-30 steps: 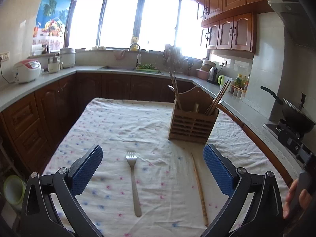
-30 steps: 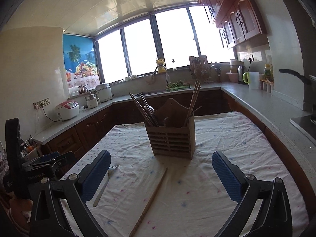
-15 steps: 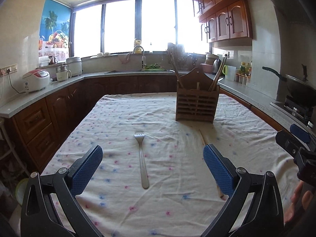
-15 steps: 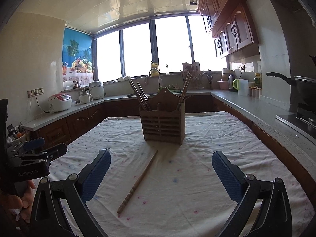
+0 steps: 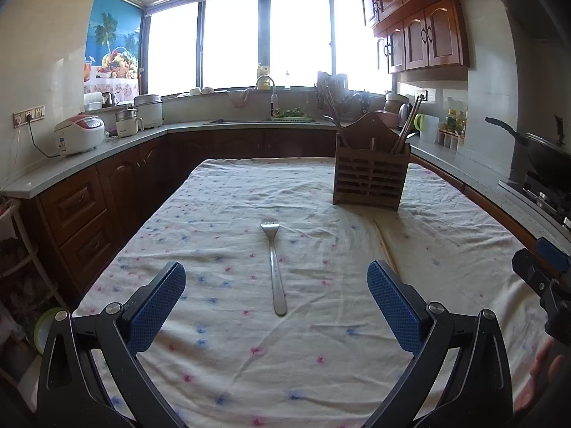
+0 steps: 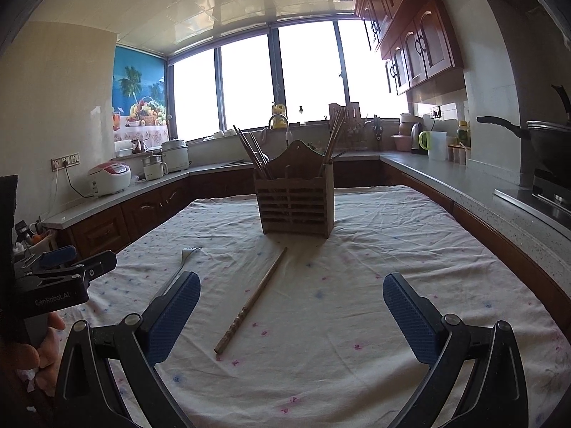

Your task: Organize utensils

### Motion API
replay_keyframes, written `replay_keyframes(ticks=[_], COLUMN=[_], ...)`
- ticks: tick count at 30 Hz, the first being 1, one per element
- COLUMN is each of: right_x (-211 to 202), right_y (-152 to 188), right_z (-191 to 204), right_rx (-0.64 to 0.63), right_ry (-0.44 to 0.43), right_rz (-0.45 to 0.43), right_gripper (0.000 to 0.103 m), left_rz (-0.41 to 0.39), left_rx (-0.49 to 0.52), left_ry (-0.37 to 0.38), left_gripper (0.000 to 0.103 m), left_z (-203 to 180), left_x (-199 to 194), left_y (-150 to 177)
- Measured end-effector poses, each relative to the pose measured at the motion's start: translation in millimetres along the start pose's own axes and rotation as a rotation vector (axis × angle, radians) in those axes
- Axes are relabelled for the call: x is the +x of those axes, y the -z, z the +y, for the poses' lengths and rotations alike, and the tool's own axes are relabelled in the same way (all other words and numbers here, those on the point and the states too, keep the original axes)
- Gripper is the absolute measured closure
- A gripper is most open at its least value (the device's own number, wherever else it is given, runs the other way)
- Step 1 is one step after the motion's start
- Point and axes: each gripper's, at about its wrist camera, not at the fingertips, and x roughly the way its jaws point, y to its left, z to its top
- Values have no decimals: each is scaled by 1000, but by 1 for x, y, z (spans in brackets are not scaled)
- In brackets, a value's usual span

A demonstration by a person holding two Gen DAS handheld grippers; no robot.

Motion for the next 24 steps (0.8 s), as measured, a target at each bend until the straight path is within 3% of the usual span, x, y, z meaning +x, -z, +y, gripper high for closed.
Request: replay_keyframes(ticks=[24], right_x=[-14], right_y=[1], right_z=[-3], right_rx=[11], right_ry=[-16], right_rz=[-39], right_gripper=[0], left_rz=[-51], left_rx=[39], left_ry=[-5], left_gripper=[0], left_z=[-8], left_x=[-24], left_y=[-1])
